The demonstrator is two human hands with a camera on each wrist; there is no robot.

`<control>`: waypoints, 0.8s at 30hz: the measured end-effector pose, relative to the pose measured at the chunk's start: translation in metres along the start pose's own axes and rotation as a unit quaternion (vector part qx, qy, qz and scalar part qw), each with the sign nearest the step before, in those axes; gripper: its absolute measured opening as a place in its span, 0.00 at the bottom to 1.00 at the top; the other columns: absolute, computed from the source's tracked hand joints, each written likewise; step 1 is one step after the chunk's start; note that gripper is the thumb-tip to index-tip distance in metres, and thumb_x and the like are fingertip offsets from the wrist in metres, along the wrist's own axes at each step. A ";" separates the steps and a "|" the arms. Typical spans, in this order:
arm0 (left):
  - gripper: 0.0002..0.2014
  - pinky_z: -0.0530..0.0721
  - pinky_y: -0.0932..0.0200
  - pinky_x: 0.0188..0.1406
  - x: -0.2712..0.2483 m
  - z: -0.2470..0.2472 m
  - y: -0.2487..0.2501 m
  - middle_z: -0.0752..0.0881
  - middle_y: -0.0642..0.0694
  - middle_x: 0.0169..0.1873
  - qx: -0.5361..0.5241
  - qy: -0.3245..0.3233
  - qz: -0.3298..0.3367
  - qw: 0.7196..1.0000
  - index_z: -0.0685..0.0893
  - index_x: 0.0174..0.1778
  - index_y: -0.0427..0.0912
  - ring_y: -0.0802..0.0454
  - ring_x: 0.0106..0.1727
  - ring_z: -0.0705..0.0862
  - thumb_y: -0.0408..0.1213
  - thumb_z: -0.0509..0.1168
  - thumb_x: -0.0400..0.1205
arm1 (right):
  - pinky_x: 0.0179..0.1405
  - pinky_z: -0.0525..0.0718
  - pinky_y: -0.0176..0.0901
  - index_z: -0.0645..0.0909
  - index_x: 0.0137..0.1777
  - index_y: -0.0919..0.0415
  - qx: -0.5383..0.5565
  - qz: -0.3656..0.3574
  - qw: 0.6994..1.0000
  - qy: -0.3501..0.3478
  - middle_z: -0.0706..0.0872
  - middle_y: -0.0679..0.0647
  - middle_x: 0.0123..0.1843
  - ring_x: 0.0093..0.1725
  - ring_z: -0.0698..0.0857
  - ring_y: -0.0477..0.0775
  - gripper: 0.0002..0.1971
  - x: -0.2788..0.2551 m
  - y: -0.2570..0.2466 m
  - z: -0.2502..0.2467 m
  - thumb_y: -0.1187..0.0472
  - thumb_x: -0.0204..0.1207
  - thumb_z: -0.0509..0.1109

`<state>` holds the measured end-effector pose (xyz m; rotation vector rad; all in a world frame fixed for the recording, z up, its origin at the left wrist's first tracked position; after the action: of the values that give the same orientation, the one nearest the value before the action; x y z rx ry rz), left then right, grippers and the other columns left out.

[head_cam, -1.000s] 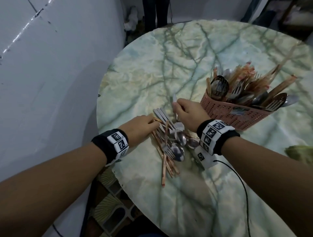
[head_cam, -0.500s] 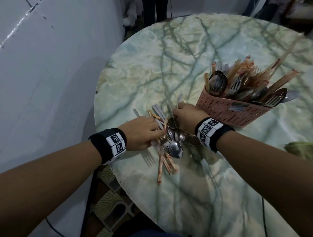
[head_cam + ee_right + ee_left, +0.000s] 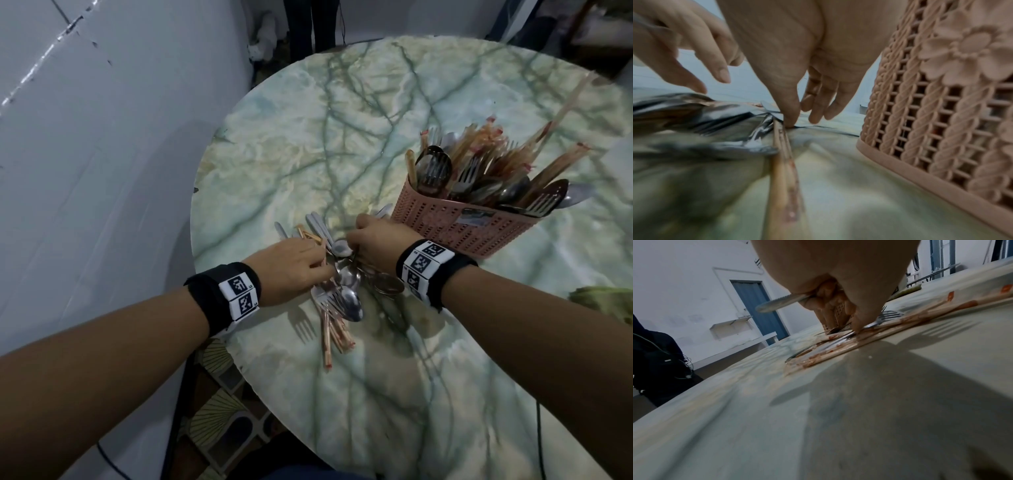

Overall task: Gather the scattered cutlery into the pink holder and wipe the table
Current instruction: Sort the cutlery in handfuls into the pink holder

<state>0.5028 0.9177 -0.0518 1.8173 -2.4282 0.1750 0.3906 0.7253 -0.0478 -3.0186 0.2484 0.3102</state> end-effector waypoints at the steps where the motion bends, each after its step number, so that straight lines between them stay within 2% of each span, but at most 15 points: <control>1: 0.11 0.73 0.49 0.37 -0.002 -0.003 0.003 0.79 0.42 0.40 -0.007 0.006 -0.002 1.000 0.86 0.53 0.36 0.45 0.40 0.73 0.26 0.59 0.82 | 0.38 0.78 0.47 0.83 0.59 0.57 -0.005 -0.019 1.000 0.020 0.76 0.56 0.56 0.47 0.81 0.61 0.09 -0.003 0.000 0.000 0.61 0.80 0.72; 4: 0.13 0.71 0.49 0.35 -0.012 -0.008 0.013 0.79 0.42 0.38 -0.033 0.015 0.005 0.999 0.86 0.54 0.35 0.45 0.37 0.73 0.26 0.57 0.81 | 0.41 0.87 0.54 0.83 0.55 0.57 -0.033 -0.081 0.993 0.083 0.78 0.61 0.62 0.54 0.82 0.64 0.14 -0.007 -0.004 -0.005 0.68 0.71 0.79; 6: 0.14 0.69 0.51 0.35 -0.020 -0.007 0.020 0.79 0.42 0.37 -0.035 0.004 0.007 0.999 0.85 0.57 0.35 0.45 0.36 0.74 0.27 0.57 0.82 | 0.45 0.87 0.58 0.84 0.54 0.58 -0.046 -0.101 0.987 0.116 0.80 0.64 0.64 0.56 0.83 0.67 0.19 -0.006 -0.007 -0.014 0.74 0.65 0.78; 9: 0.15 0.63 0.54 0.38 -0.028 -0.003 0.026 0.79 0.43 0.38 -0.022 -0.009 0.002 1.000 0.86 0.57 0.35 0.47 0.36 0.74 0.28 0.56 0.81 | 0.48 0.83 0.60 0.83 0.54 0.57 -0.063 -0.081 0.988 0.113 0.80 0.62 0.63 0.57 0.80 0.67 0.17 -0.004 -0.010 -0.027 0.74 0.68 0.74; 12: 0.14 0.66 0.53 0.36 -0.028 -0.002 0.030 0.79 0.42 0.39 -0.017 -0.019 0.000 1.000 0.85 0.54 0.37 0.45 0.38 0.76 0.28 0.55 0.79 | 0.54 0.79 0.61 0.79 0.56 0.55 -0.097 -0.045 0.989 0.106 0.80 0.57 0.55 0.55 0.78 0.64 0.15 -0.007 -0.012 -0.031 0.69 0.72 0.73; 14: 0.15 0.64 0.53 0.37 -0.027 -0.003 0.032 0.79 0.42 0.38 -0.024 -0.027 -0.017 0.999 0.85 0.53 0.36 0.45 0.37 0.75 0.28 0.55 0.79 | 0.56 0.76 0.60 0.76 0.60 0.57 -0.096 -0.026 0.990 0.102 0.82 0.58 0.53 0.55 0.79 0.65 0.14 -0.011 -0.015 -0.033 0.66 0.75 0.68; 16: 0.15 0.62 0.55 0.37 -0.027 -0.004 0.030 0.79 0.42 0.38 -0.038 -0.023 -0.035 0.998 0.85 0.54 0.37 0.45 0.36 0.75 0.30 0.55 0.78 | 0.52 0.73 0.57 0.73 0.61 0.58 -0.079 -0.016 0.991 0.102 0.84 0.58 0.49 0.52 0.80 0.64 0.12 -0.015 -0.019 -0.038 0.63 0.78 0.63; 18: 0.08 0.67 0.54 0.36 -0.028 -0.005 0.026 0.81 0.43 0.38 -0.051 -0.029 -0.042 0.997 0.82 0.50 0.40 0.44 0.36 0.77 0.34 0.61 0.78 | 0.40 0.70 0.52 0.69 0.61 0.59 -0.033 0.002 0.994 0.103 0.81 0.56 0.36 0.40 0.79 0.63 0.10 -0.019 -0.021 -0.041 0.60 0.82 0.59; 20: 0.06 0.72 0.54 0.35 -0.027 -0.004 0.021 0.83 0.43 0.37 -0.057 -0.033 -0.054 0.996 0.80 0.47 0.41 0.43 0.36 0.79 0.33 0.68 0.75 | 0.30 0.67 0.49 0.65 0.60 0.60 0.029 0.027 0.995 0.094 0.75 0.53 0.28 0.28 0.73 0.61 0.09 -0.023 -0.021 -0.038 0.57 0.85 0.57; 22: 0.11 0.78 0.51 0.37 -0.023 -0.001 0.015 0.86 0.42 0.38 -0.037 -0.049 -0.076 0.995 0.85 0.54 0.37 0.42 0.38 0.82 0.28 0.72 0.75 | 0.26 0.65 0.47 0.65 0.56 0.57 0.072 0.053 0.991 0.104 0.73 0.49 0.27 0.24 0.70 0.59 0.10 -0.028 -0.020 -0.034 0.50 0.88 0.55; 24: 0.19 0.83 0.47 0.37 -0.017 0.003 0.010 0.87 0.41 0.39 -0.006 -0.056 -0.099 0.993 0.85 0.64 0.33 0.41 0.39 0.84 0.26 0.74 0.76 | 0.26 0.64 0.46 0.65 0.51 0.53 0.074 0.069 0.989 0.104 0.73 0.47 0.29 0.26 0.72 0.56 0.15 -0.033 -0.019 -0.028 0.42 0.90 0.50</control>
<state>0.4980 0.9362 -0.0579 2.1020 -2.2921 0.0430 0.3670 0.7454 -0.0119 -2.8907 0.4758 -0.0157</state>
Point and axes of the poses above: each hand's wrist, its own x-axis towards the middle knuckle, its own z-axis out of the palm, y = z × x, the point moved 1 cm from there along x, towards the middle knuckle
